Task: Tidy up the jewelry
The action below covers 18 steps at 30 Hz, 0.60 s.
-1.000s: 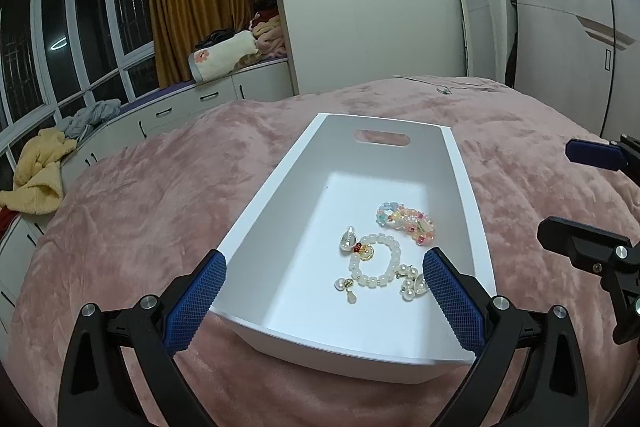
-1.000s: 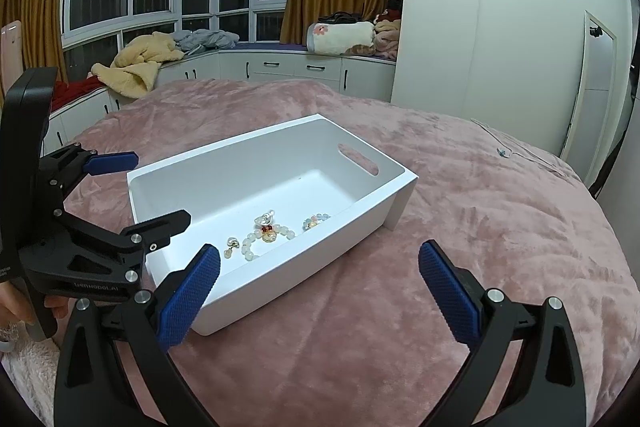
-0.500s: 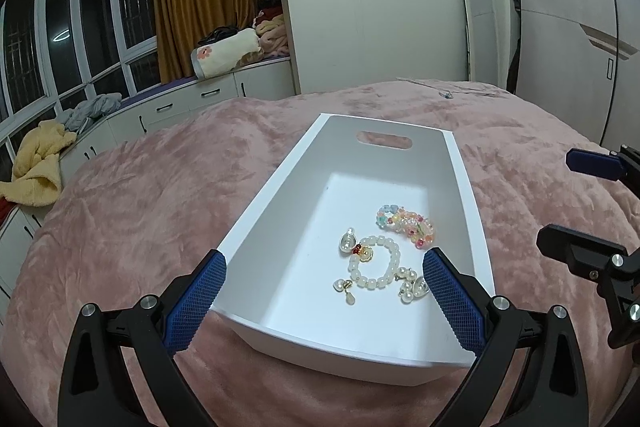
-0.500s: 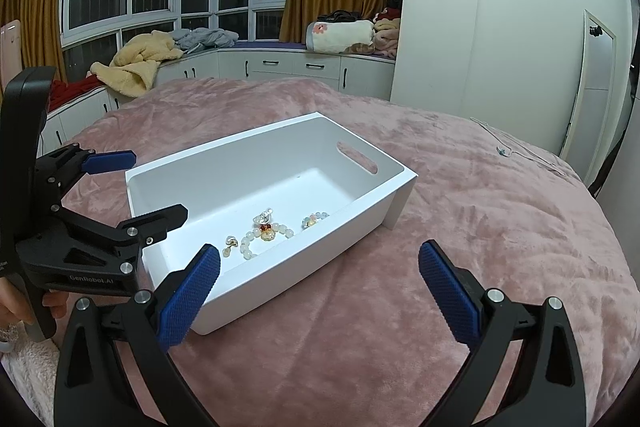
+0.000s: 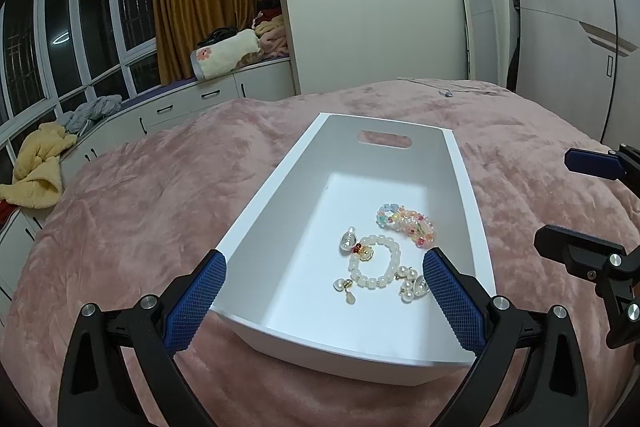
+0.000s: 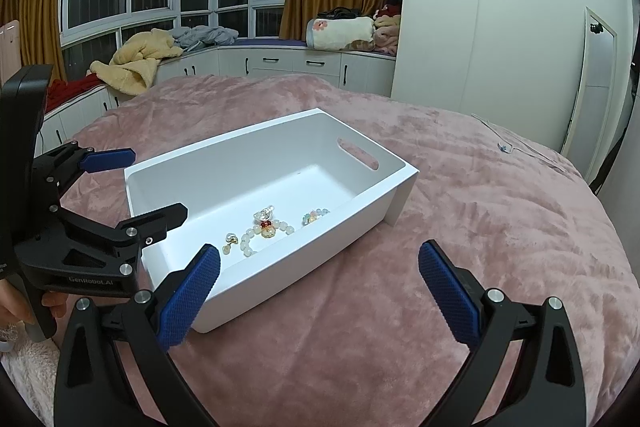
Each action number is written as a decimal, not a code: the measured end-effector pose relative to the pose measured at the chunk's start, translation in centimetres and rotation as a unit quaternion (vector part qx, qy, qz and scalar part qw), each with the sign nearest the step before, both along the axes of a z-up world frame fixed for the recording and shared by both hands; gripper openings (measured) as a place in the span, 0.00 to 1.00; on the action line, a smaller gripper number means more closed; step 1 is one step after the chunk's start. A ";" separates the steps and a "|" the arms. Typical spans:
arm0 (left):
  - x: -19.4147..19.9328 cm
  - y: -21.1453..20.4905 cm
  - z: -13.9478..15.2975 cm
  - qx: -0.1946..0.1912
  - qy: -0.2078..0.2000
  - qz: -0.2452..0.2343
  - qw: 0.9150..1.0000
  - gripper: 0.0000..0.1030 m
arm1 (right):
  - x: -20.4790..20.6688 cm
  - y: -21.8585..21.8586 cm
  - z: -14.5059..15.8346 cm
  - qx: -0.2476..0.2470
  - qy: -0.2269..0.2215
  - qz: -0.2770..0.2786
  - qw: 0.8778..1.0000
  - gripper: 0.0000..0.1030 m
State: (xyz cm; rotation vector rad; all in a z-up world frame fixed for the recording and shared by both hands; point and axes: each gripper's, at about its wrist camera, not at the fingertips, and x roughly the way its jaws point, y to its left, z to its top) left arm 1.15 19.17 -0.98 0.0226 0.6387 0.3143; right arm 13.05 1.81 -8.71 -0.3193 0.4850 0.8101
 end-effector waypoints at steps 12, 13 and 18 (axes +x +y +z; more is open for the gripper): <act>0.0 -0.2 0.0 -0.005 -0.002 -0.007 1.000 0.97 | 0.1 -0.1 -0.1 0.000 0.002 -0.001 1.000 0.95; 0.0 -0.2 0.1 -0.006 -0.004 -0.007 1.000 0.97 | 0.1 0.0 -0.1 0.000 0.002 -0.002 1.000 0.95; 0.1 -0.1 0.1 -0.004 -0.006 -0.006 1.000 0.97 | 0.1 -0.1 -0.2 0.000 0.002 -0.002 1.000 0.95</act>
